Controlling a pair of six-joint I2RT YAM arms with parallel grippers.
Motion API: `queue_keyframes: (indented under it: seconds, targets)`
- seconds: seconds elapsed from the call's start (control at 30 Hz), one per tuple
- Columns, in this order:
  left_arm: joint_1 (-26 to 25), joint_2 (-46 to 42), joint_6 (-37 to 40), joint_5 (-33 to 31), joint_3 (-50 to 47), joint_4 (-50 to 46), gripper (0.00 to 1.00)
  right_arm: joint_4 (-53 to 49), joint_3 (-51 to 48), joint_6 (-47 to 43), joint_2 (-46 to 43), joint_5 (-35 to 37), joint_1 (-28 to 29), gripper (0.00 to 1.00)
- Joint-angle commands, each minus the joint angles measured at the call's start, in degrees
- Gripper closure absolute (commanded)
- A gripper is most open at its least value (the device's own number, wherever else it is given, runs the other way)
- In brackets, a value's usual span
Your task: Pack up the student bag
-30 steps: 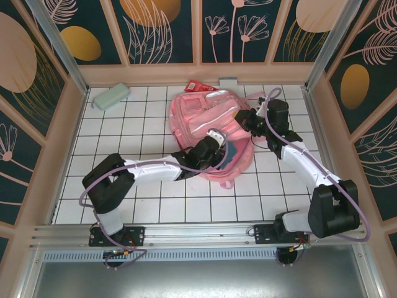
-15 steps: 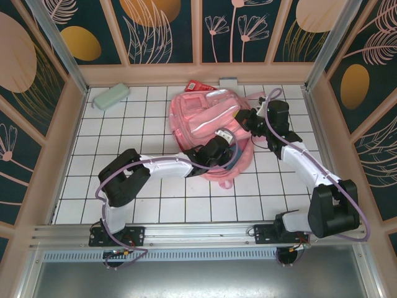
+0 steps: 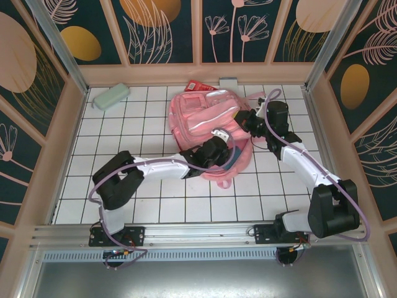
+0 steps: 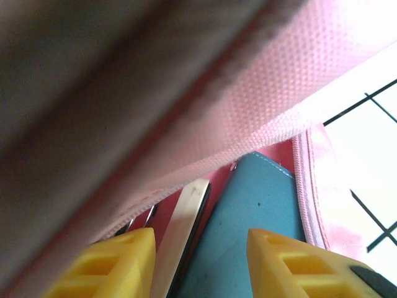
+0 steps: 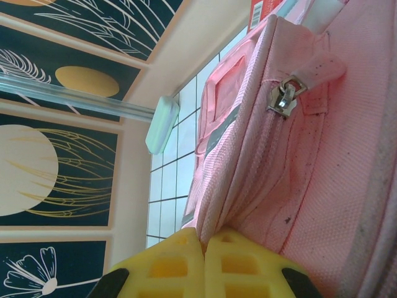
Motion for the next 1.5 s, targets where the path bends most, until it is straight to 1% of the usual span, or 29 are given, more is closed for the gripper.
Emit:
queue_keyframes:
  seconds: [0.0, 0.13, 0.3, 0.37, 0.43, 0.57, 0.67, 0.73, 0.83, 0.87, 0.9, 0.93, 1.03, 1.07, 1.1, 1.13, 1.3, 1.4, 1.47]
  targets:
    - [1.0, -6.9, -2.2, 0.0, -3.1, 0.4, 0.56, 6.3, -0.3, -1.3, -1.7, -1.1, -0.1, 1.0]
    - [0.9, -13.8, -3.4, 0.1, -5.9, -2.1, 0.56, 6.8, -1.4, -1.3, -1.6, -1.3, 0.0, 1.0]
    - [1.1, -20.9, -4.3, -1.9, -8.9, -5.2, 0.56, 7.8, -4.0, -1.3, -2.3, -1.7, 0.1, 1.0]
    - [1.5, -22.7, -4.6, -4.4, -8.8, -7.4, 0.47, 8.0, -5.1, -1.3, -3.2, -1.7, 0.3, 1.0]
    - [2.7, -23.8, -4.6, -5.6, -8.5, -8.9, 0.47, 8.0, -6.5, -1.7, -4.7, -1.4, 0.9, 1.0]
    - [8.6, -24.9, -6.1, -5.4, -7.8, -11.5, 0.47, 7.2, -9.4, -2.4, -8.1, 0.3, 3.1, 1.0]
    - [12.2, -24.8, -5.5, -7.4, -6.3, -12.8, 0.46, 5.7, -11.6, -3.5, -10.6, 1.7, 4.7, 1.0]
    - [14.6, -23.9, -5.7, -9.8, -4.6, -14.2, 0.37, 5.2, -13.4, -3.8, -12.4, 2.5, 5.1, 1.0]
    - [20.1, -21.9, -6.2, -10.5, -1.6, -15.5, 0.36, 6.0, -16.4, -3.3, -14.3, 2.8, 5.5, 1.0]
    - [22.2, -20.9, -6.5, -10.3, -0.5, -15.6, 0.33, 6.3, -17.2, -3.2, -14.6, 2.8, 5.7, 1.0]
    - [23.9, -20.0, -7.1, -10.4, 0.5, -15.9, 0.26, 6.7, -17.8, -3.1, -14.9, 2.7, 5.8, 1.0]
    - [25.7, -18.9, -7.7, -10.9, 1.6, -15.8, 0.23, 7.3, -18.5, -2.9, -15.0, 2.5, 6.0, 1.0]
    - [31.1, -15.3, -8.9, -9.7, 4.3, -14.5, 0.21, 8.9, -20.0, -2.5, -15.0, 2.4, 6.4, 1.0]
    - [33.0, -14.1, -9.6, -8.8, 5.3, -14.2, 0.16, 9.3, -20.3, -2.6, -15.0, 2.4, 6.7, 1.0]
    - [34.6, -12.8, -10.5, -8.0, 6.1, -14.1, 0.07, 9.6, -20.6, -2.6, -15.0, 2.2, 6.8, 1.0]
    - [36.3, -11.4, -11.4, -6.9, 6.8, -13.6, 0.02, 9.9, -20.9, -2.6, -15.0, 2.1, 6.9, 1.0]
    - [41.7, -4.0, -13.3, -5.1, 11.7, -11.9, 0.01, 10.7, -21.4, -3.7, -15.1, 1.9, 7.2, 1.0]
    - [44.5, -0.3, -13.6, -5.4, 16.0, -11.7, 0.01, 11.0, -21.4, -4.2, -14.9, 1.5, 7.2, 1.0]
    - [47.0, 1.8, -14.3, -4.1, 18.7, -11.3, 0.01, 11.0, -21.3, -4.6, -14.8, 1.3, 7.2, 1.0]
